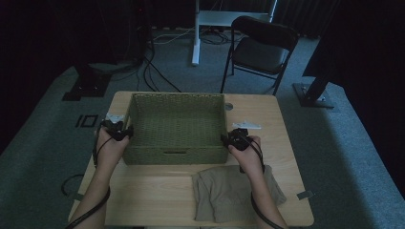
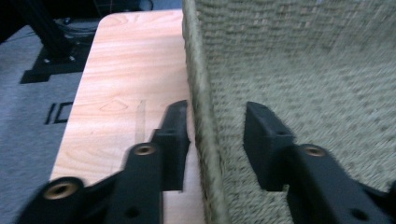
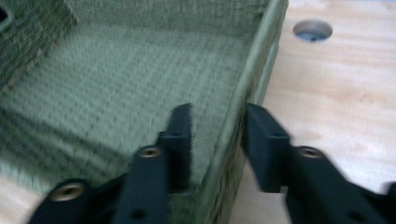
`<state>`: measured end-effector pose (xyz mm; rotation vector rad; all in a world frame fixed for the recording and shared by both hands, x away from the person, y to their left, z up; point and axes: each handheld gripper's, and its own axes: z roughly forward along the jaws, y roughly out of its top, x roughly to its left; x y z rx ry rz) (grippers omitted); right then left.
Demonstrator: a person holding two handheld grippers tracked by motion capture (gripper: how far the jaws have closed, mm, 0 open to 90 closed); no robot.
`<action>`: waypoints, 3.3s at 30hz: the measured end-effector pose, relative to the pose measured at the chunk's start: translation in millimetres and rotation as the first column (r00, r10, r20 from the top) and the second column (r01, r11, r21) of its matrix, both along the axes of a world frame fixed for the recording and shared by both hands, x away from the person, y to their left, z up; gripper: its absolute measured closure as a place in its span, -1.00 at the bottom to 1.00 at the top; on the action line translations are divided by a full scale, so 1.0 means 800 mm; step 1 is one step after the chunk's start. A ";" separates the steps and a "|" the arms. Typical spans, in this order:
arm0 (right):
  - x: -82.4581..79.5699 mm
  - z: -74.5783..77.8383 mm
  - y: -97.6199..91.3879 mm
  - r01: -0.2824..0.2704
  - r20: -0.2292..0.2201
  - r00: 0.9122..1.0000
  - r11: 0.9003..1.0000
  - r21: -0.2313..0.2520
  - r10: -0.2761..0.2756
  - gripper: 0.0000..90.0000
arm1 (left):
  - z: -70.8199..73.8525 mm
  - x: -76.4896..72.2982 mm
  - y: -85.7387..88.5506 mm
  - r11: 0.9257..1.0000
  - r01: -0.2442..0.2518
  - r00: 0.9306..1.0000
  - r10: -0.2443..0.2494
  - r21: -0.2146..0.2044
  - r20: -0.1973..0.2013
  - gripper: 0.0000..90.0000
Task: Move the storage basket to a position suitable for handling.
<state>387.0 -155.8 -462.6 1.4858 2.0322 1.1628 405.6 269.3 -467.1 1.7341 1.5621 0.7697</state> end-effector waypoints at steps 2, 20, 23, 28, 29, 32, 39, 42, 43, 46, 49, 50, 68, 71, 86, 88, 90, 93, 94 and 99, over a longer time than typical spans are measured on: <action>0.007 0.006 0.001 0.009 0.016 1.000 1.000 0.006 -0.009 0.16 | 0.004 0.002 0.002 0.999 0.004 1.000 -0.003 -0.038 0.018 0.08; 0.076 -0.003 0.028 0.108 0.007 0.994 0.993 -0.054 -0.108 -0.02 | 0.000 0.035 0.015 0.999 -0.035 0.986 0.032 -0.015 -0.162 -0.03; 0.077 -0.006 0.027 0.114 -0.006 0.993 0.990 -0.077 -0.115 0.22 | -0.009 0.035 0.016 0.999 -0.035 0.984 0.034 -0.007 -0.175 0.28; 0.076 -0.005 0.028 0.149 -0.025 0.988 0.983 -0.109 -0.152 0.61 | -0.010 0.031 0.009 1.000 0.003 0.986 -0.001 0.016 -0.164 0.68; 0.076 -0.005 0.028 0.156 -0.022 0.987 0.981 -0.117 -0.159 0.66 | -0.009 0.031 0.007 1.000 0.008 0.986 -0.003 0.029 -0.164 0.70; 0.076 -0.004 0.028 0.170 -0.016 0.985 0.975 -0.144 -0.174 0.69 | -0.009 0.031 0.003 0.998 0.020 0.986 -0.010 0.057 -0.164 0.75; 0.078 -0.004 0.023 0.173 -0.010 0.984 0.973 -0.154 -0.177 0.71 | -0.009 0.031 -0.004 0.999 0.022 0.987 -0.016 0.040 -0.163 0.77; 0.078 -0.004 0.017 0.175 -0.012 0.984 0.973 -0.151 -0.179 0.71 | -0.009 0.032 -0.011 0.999 0.026 0.986 -0.019 0.042 -0.165 0.78; 0.078 -0.004 0.014 0.177 -0.017 0.983 0.973 -0.150 -0.182 0.71 | -0.009 0.033 -0.013 0.999 0.027 0.986 -0.020 0.041 -0.163 0.78; 0.079 -0.003 0.007 0.184 -0.020 0.982 0.971 -0.156 -0.189 0.72 | -0.009 0.035 -0.021 0.999 0.029 0.986 -0.023 0.037 -0.163 0.78; 0.080 -0.004 -0.002 0.190 -0.020 0.981 0.971 -0.147 -0.195 0.72 | -0.009 0.037 -0.031 0.999 0.039 0.986 -0.032 0.038 -0.166 0.81; 0.080 -0.004 -0.006 0.194 -0.019 0.980 0.971 -0.141 -0.198 0.72 | -0.009 0.038 -0.033 0.998 0.041 0.985 -0.034 0.038 -0.167 0.82; 0.082 -0.003 -0.056 0.222 -0.024 0.973 0.964 -0.149 -0.228 0.73 | -0.008 0.054 -0.087 0.994 0.084 0.981 -0.071 0.067 -0.180 0.85; 0.082 -0.003 -0.064 0.228 -0.027 0.972 0.963 -0.143 -0.234 0.73 | -0.008 0.056 -0.094 0.994 0.086 0.980 -0.072 0.067 -0.187 0.85; 0.085 -0.003 -0.112 0.257 -0.033 0.964 0.957 -0.136 -0.264 0.74 | -0.007 0.072 -0.144 0.992 0.111 0.976 -0.097 0.066 -0.193 0.85; 0.086 -0.003 -0.119 0.258 -0.033 0.964 0.957 -0.135 -0.265 0.73 | -0.007 0.073 -0.150 0.991 0.117 0.976 -0.103 0.063 -0.194 0.85; 0.087 -0.003 -0.126 0.264 -0.033 0.962 0.956 -0.127 -0.270 0.74 | -0.007 0.075 -0.157 0.990 0.124 0.974 -0.108 0.070 -0.197 0.85; 0.088 -0.003 -0.138 0.268 -0.034 0.961 0.956 -0.119 -0.273 0.74 | -0.007 0.078 -0.168 0.988 0.135 0.973 -0.119 0.070 -0.197 0.85; 0.088 -0.003 -0.141 0.270 -0.034 0.961 0.955 -0.121 -0.276 0.74 | -0.007 0.078 -0.171 0.988 0.137 0.973 -0.121 0.071 -0.196 0.85; 0.088 -0.003 -0.156 0.277 -0.040 0.958 0.953 -0.124 -0.284 0.74 | -0.007 0.082 -0.186 0.986 0.147 0.971 -0.129 0.075 -0.202 0.85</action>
